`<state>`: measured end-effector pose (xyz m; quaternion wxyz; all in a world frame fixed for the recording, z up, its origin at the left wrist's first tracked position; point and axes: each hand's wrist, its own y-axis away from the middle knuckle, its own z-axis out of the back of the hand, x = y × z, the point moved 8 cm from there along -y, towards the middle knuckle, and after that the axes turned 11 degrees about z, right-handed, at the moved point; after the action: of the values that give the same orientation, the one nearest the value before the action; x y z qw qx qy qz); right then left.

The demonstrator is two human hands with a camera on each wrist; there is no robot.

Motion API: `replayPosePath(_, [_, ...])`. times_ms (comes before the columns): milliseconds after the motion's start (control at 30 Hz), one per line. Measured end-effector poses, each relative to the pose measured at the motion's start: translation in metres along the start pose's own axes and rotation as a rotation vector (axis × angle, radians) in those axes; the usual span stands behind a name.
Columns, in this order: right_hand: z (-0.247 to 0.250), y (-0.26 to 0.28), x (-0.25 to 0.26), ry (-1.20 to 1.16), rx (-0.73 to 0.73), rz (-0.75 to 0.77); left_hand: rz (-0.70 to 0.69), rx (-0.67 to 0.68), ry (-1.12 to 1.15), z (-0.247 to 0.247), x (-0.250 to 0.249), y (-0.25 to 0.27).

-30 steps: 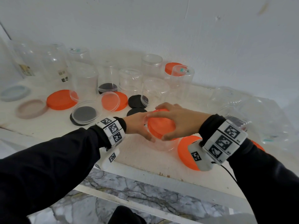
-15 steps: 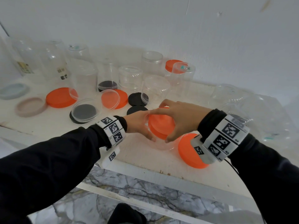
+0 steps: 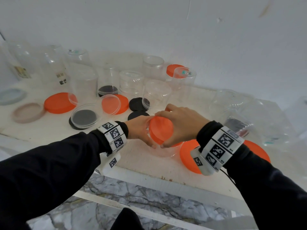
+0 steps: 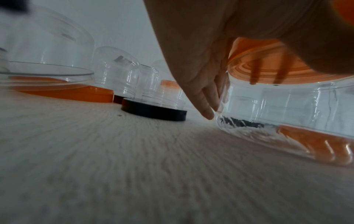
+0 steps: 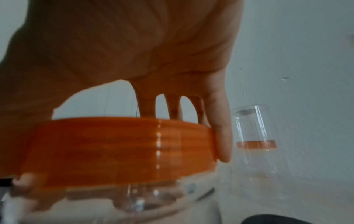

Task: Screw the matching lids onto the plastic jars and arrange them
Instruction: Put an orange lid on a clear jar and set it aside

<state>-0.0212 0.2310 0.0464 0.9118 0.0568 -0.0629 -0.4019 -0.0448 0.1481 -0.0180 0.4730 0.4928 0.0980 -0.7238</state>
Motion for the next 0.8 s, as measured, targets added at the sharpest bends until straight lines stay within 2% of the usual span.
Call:
replayPosePath(300, [-0.001,0.022,-0.004,-0.045,-0.058,-0.008,-0.032,0.013,0.041,-0.005,-0.002,-0.001])
replayPosePath(400, [0.011,0.038,-0.023,-0.106,-0.13,-0.077,-0.071,-0.039,0.067,0.006,-0.01,-0.003])
replayPosePath(467, [0.022,0.05,-0.043,-0.142,-0.198,-0.151,-0.074,-0.166,0.052,0.025,-0.013,-0.008])
replayPosePath(567, [0.036,0.068,-0.073,-0.21,-0.305,-0.28,-0.119,-0.446,0.04,0.06,-0.018,-0.014])
replayPosePath(633, [0.04,0.076,-0.09,-0.251,-0.367,-0.36,-0.14,-0.583,0.004,0.074,-0.019,-0.021])
replayPosePath(700, [0.038,0.078,-0.104,-0.262,-0.411,-0.425,-0.172,-0.681,-0.129,0.081,-0.024,-0.03])
replayPosePath(800, [0.033,0.073,-0.119,-0.244,-0.444,-0.498,-0.247,-0.75,-0.323,0.086,-0.033,-0.044])
